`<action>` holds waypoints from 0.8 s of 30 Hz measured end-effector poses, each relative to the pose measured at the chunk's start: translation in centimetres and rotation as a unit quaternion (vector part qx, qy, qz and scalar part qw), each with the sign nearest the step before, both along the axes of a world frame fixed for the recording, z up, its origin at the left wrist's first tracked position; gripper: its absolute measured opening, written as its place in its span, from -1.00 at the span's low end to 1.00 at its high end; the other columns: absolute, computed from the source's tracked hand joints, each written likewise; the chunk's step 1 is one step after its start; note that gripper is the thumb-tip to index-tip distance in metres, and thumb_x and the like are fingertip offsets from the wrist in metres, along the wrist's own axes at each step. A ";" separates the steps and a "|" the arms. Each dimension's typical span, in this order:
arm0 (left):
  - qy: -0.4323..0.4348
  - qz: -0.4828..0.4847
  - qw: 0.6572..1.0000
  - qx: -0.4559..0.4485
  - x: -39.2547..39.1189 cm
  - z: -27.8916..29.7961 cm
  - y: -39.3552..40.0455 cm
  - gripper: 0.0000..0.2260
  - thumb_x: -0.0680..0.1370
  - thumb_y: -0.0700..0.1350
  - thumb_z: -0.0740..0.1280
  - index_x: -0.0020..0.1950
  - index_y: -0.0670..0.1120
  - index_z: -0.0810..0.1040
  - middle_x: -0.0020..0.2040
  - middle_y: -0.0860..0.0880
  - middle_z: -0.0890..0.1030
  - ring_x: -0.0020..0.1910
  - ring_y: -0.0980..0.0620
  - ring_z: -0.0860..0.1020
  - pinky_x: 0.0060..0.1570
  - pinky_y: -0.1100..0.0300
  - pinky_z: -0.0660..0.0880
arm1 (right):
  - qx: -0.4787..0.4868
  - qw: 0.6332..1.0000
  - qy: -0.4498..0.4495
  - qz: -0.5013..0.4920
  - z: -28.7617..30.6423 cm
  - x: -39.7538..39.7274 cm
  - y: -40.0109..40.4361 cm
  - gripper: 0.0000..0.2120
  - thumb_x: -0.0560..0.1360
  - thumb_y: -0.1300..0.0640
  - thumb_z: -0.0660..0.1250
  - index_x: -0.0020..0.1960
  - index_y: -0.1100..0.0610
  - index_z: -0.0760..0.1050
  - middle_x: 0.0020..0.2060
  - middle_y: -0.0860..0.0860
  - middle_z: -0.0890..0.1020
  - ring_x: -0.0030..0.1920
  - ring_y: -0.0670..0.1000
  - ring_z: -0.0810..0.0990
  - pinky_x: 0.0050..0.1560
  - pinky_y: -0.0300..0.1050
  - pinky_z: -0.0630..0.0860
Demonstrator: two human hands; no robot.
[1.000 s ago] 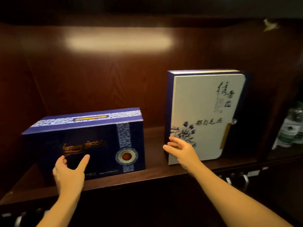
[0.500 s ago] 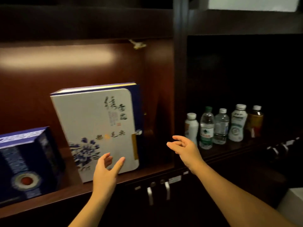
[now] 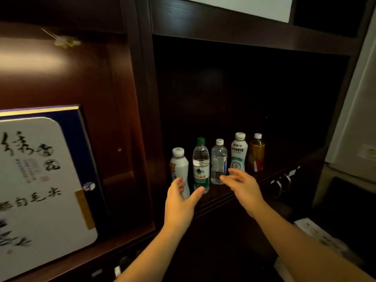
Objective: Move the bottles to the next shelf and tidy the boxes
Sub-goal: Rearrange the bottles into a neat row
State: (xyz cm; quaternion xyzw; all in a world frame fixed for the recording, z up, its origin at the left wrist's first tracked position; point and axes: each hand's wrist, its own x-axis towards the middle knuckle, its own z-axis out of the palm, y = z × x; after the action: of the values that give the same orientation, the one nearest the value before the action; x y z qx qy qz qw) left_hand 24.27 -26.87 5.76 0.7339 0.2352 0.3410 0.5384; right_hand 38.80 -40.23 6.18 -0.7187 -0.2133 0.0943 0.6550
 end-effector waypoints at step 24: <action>0.153 0.334 0.930 0.001 12.8 -7.9 4.9 -0.20 0.30 0.11 0.53 0.41 -0.05 0.22 0.32 -0.09 0.33 0.26 -0.16 0.43 0.08 -0.09 0.51 | -0.139 0.979 -0.148 0.019 -10.0 8.4 12.7 -0.20 0.29 -0.09 0.54 0.41 0.06 0.25 0.24 0.07 0.42 0.25 0.09 0.45 0.06 0.00 0.48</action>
State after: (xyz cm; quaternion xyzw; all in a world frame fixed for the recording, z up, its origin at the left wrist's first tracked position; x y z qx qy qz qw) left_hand 37.08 -21.92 -2.10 0.6566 0.5464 0.3847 0.3497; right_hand 47.22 -27.55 -3.79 -0.8045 -0.3063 0.0279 0.5081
